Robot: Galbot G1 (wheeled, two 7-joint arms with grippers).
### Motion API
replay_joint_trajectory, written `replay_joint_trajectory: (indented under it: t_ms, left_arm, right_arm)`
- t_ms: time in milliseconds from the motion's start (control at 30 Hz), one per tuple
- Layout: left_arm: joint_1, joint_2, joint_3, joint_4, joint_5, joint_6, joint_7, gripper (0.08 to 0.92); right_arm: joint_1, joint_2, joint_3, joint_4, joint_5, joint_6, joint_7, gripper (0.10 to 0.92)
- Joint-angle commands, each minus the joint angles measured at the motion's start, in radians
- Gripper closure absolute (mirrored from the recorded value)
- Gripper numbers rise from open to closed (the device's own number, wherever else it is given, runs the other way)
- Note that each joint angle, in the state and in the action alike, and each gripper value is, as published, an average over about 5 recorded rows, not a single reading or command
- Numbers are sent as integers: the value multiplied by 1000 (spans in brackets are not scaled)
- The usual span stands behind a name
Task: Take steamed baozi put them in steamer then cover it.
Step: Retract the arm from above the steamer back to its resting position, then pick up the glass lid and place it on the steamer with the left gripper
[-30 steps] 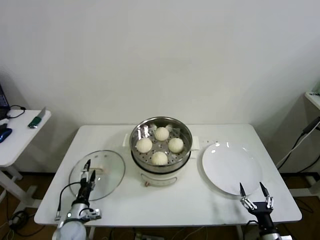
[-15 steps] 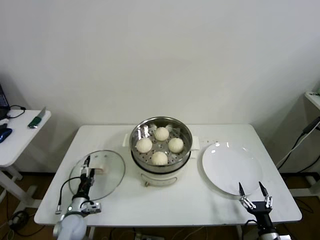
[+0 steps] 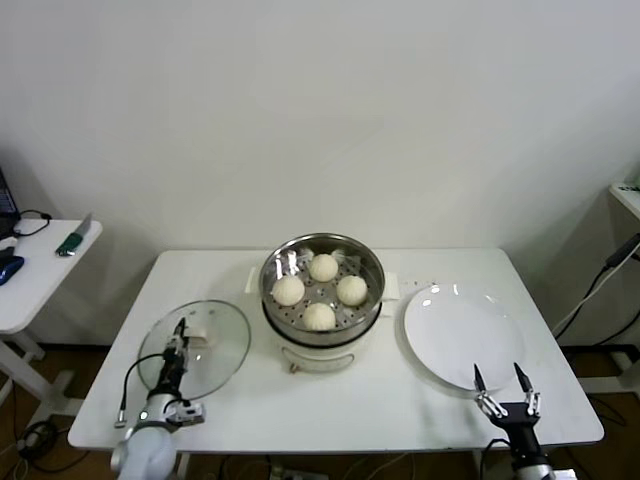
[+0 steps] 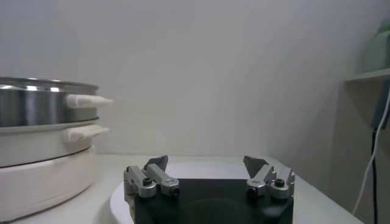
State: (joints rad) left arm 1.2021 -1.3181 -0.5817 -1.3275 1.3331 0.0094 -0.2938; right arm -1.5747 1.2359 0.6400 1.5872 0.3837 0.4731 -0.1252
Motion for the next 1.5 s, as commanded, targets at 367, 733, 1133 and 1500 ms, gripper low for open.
replay_joint_trajectory:
  t_ms: [367,733,1133,1500]
  left_arm:
    - [20,13,-2,-94,-30,-1,24,863]
    - [117,173,15,-444,-222,144,201,863]
    - [101,351,31,-630,-409,359,332,863]
    - [-49,349,275,-733,-422,624,389,863]
  right_arm:
    - [-5,8,5,15,-24,1,0,203]
    - [-20,1,26,56,-63,-44,18,203]
    - [-37,-2,37,74,-79,-49,30,203]
    - [-39,-10,49,118,-94,-112,28,203]
